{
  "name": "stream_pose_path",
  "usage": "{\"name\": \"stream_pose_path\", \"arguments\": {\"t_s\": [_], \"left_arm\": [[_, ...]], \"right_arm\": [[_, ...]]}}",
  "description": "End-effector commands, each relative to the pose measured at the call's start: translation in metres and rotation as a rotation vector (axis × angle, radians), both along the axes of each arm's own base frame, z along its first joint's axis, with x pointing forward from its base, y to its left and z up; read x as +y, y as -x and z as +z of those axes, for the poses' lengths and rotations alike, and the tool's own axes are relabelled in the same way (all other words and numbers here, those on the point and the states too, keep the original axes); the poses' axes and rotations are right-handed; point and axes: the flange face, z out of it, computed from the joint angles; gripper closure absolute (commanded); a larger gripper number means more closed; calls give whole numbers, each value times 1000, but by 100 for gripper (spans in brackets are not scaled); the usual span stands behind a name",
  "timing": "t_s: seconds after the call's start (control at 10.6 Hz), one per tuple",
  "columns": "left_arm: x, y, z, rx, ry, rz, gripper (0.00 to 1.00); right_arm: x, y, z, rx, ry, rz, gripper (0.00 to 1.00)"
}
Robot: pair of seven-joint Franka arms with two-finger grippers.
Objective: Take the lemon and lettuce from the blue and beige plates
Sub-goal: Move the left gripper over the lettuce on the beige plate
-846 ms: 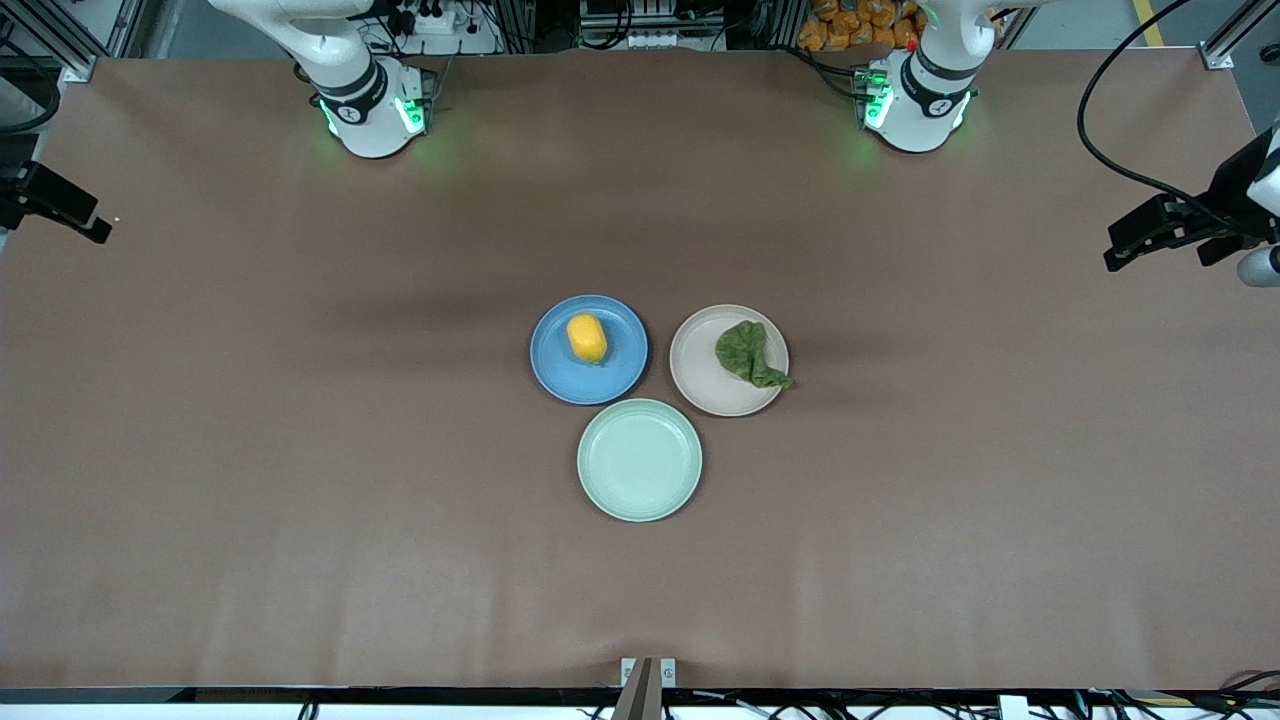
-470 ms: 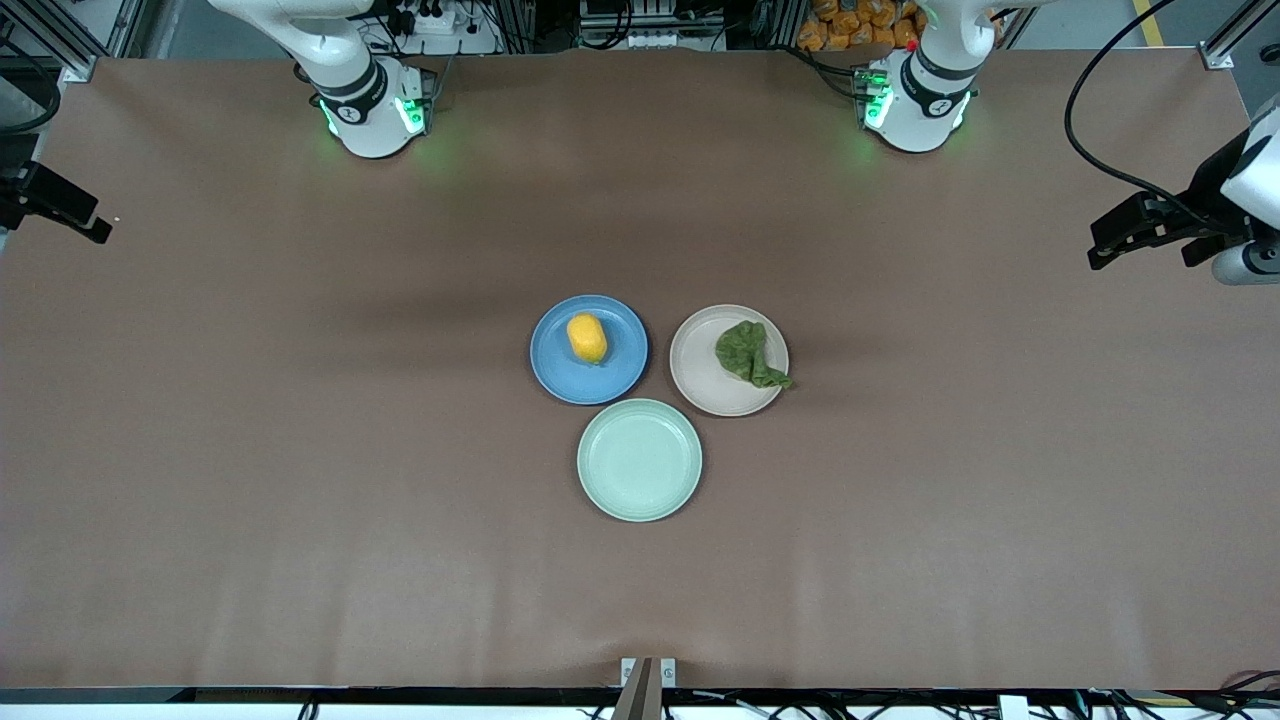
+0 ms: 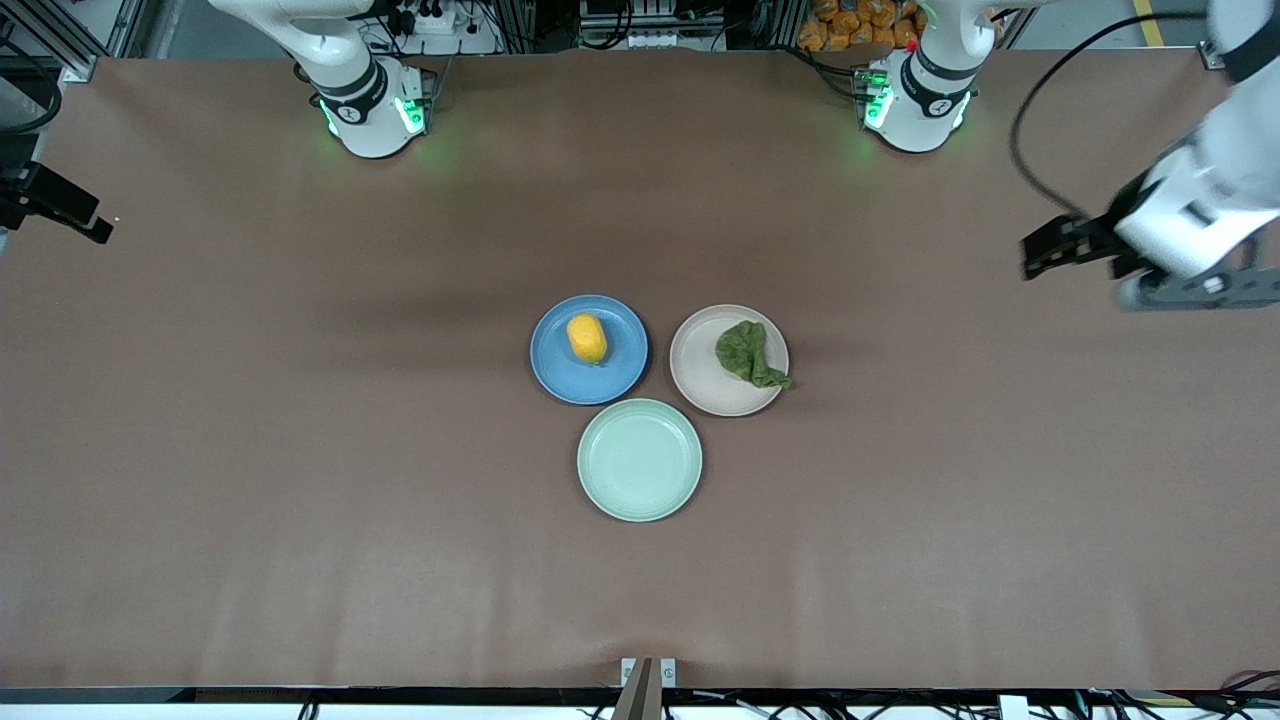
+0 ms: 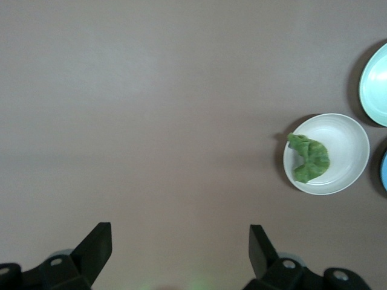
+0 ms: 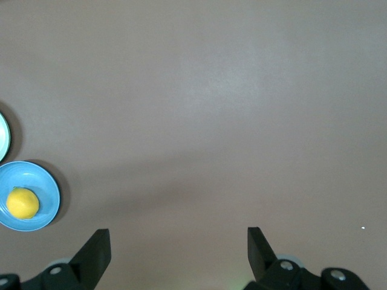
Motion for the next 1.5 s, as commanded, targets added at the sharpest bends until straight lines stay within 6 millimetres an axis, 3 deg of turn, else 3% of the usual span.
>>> {"name": "stream_pose_path", "arguments": {"t_s": [0.0,0.19,0.47,0.66,0.85,1.32,1.41], "left_arm": [[-54,-1,-46,12,26,115,0],[-108,-11,-119,91,9,234,0],[-187,-12,-210,116,1,300,0],[-220,-6,-272,102,-47,294,0],[-234,0,-326,125,-77,309,0],[-277,32,-386,122,-126,353,1],[-277,33,-391,119,-135,348,8]], "right_arm": [[0,1,1,8,4,-14,0],[2,-3,-10,37,2,-9,0],[12,-9,-34,103,-2,7,0],[38,-19,-62,160,0,58,0],[73,-21,-68,171,2,120,0],[132,-33,-100,212,-129,190,0],[156,-36,-109,208,-125,227,0]]}}
